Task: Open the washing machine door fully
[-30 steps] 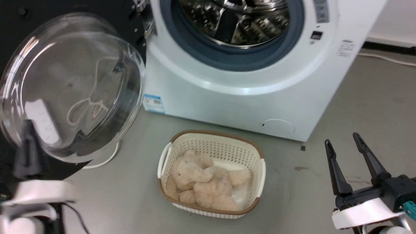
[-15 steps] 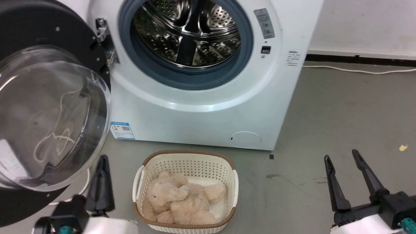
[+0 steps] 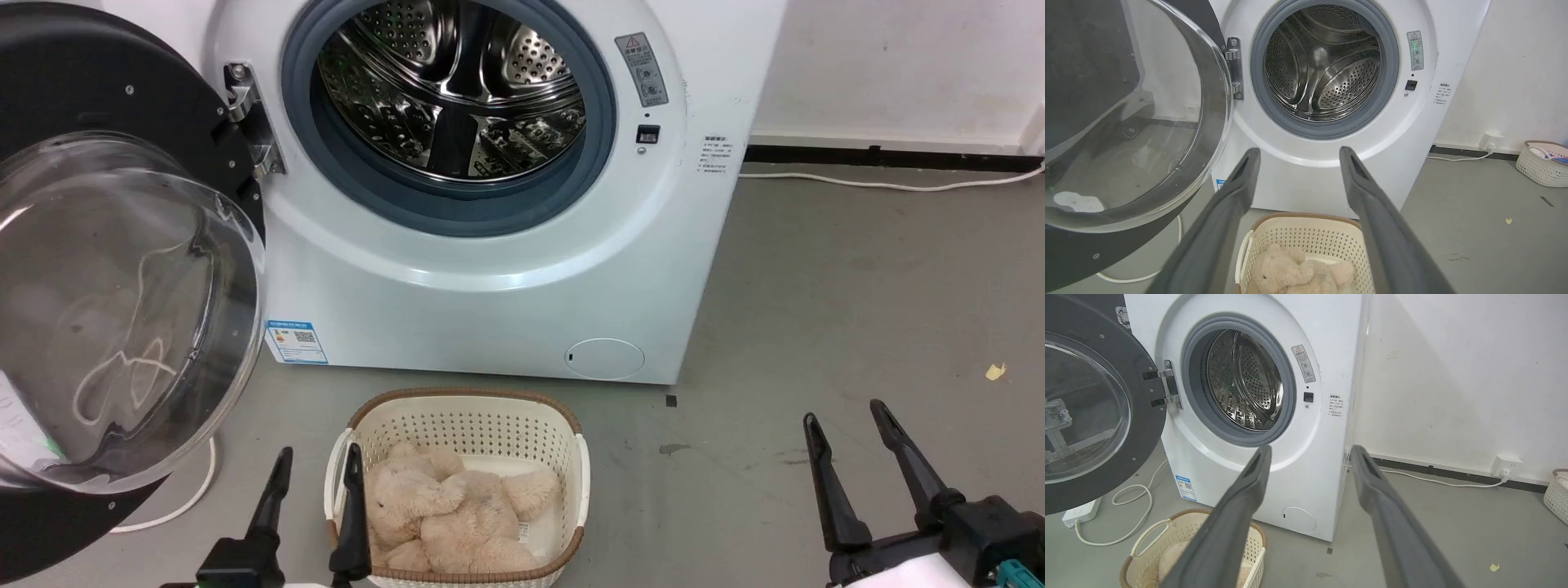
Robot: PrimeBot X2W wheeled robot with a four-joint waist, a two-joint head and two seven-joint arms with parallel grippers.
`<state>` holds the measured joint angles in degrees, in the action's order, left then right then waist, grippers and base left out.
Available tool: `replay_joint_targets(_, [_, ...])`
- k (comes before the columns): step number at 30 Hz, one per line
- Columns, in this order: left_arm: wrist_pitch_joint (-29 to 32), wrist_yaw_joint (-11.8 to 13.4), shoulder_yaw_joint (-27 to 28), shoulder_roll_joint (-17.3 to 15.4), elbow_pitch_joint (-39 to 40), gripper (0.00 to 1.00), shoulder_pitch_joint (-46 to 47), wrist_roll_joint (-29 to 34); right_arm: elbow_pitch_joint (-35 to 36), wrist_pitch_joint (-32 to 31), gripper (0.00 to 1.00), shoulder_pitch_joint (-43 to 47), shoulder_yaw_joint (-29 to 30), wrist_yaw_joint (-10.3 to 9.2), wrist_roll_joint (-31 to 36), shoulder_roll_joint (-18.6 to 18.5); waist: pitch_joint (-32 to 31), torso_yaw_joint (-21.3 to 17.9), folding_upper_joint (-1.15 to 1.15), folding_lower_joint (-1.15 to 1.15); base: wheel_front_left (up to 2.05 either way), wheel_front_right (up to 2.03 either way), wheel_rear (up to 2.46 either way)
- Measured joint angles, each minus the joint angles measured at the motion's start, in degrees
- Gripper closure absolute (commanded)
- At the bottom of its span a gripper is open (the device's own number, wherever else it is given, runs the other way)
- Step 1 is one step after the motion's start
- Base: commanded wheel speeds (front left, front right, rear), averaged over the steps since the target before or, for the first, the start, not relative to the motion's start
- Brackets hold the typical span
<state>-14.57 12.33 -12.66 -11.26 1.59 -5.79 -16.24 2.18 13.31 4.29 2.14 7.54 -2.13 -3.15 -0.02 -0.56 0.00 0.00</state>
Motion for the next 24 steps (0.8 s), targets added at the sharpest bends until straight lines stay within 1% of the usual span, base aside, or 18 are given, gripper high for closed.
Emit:
replay_joint_targets(7, [1.8,-0.7,-1.1,0.0,-0.6,0.0,0.0,-0.2,-0.9,0.0,0.0,0.0,-0.1,0.0,-0.4,0.0,0.0,0.4,0.0,0.0,0.0,0.0,0.0])
replay_joint_targets(13, [1.9,-0.9,-1.5,-0.1,-0.4,0.0,0.1,-0.4,-1.3,0.0,0.0,0.0,-0.1,0.0,-0.6,0.0,0.0,0.5,0.0,0.0,0.0,0.0,0.0])
replay_joint_targets(14, [1.9,-0.9,-1.5,-0.1,-0.3,1.0,0.1,-0.4,-1.3,-0.1,1.0,0.0,-0.1,0.0,-0.5,0.0,0.1,0.5,0.0,0.0,0.0,0.0,0.0])
replay_joint_targets(24, [2.4,-1.0,-1.1,0.0,-0.4,1.0,0.1,-0.1,-1.3,-0.6,1.0,0.0,-0.1,0.0,-0.5,0.0,0.1,0.5,0.0,0.01,0.0,0.0,0.0])
